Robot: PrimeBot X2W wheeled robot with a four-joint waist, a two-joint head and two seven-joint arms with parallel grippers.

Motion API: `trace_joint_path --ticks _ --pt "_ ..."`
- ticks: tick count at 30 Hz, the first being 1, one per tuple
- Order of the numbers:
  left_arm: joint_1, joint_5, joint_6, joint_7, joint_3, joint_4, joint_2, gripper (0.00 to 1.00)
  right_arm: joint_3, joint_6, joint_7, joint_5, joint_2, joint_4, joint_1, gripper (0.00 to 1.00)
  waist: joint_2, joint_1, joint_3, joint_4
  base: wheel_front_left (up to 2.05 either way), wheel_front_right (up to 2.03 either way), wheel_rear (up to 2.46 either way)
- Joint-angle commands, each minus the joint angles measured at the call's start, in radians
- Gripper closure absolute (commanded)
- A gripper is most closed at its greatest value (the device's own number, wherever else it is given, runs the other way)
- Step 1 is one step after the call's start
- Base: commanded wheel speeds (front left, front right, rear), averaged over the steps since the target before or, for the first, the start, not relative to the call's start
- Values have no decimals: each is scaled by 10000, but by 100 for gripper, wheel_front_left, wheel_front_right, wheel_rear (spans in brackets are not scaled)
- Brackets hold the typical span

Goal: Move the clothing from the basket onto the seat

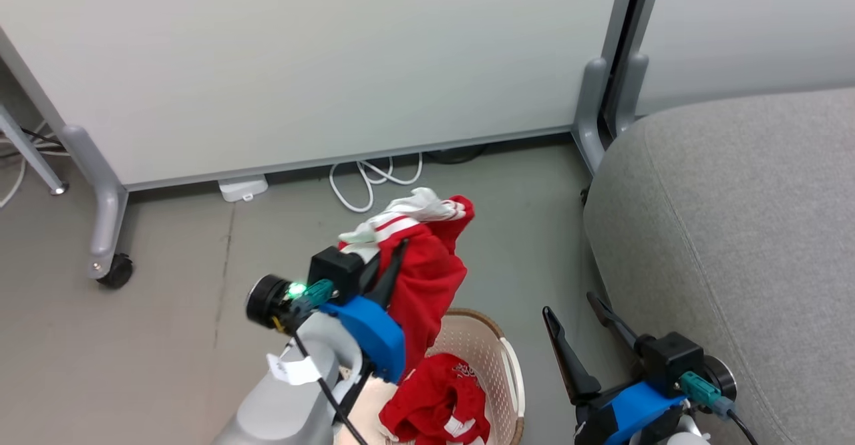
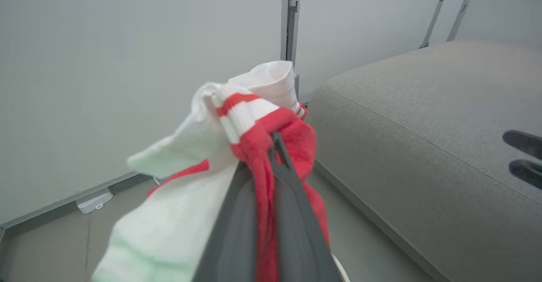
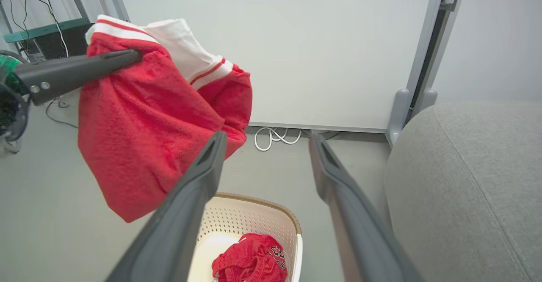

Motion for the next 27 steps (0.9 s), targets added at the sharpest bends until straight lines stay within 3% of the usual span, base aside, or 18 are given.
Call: trace_joint_path --ticks 1,14,27 --pt "-284 -136 -15 0 -228 -107 5 100 -10 1 50 33 -28 -79 172 0 -1 3 -134 102 0 0 0" --pt "-1707 -1546 48 292 -2122 -750 4 100 83 1 217 101 -28 -273 385 0 -1 3 -413 174 0 0 0" --pt "-2256 -2454 282 184 -3050 -602 2 100 119 1 155 146 -28 -184 349 0 -1 3 -427 130 0 0 0"
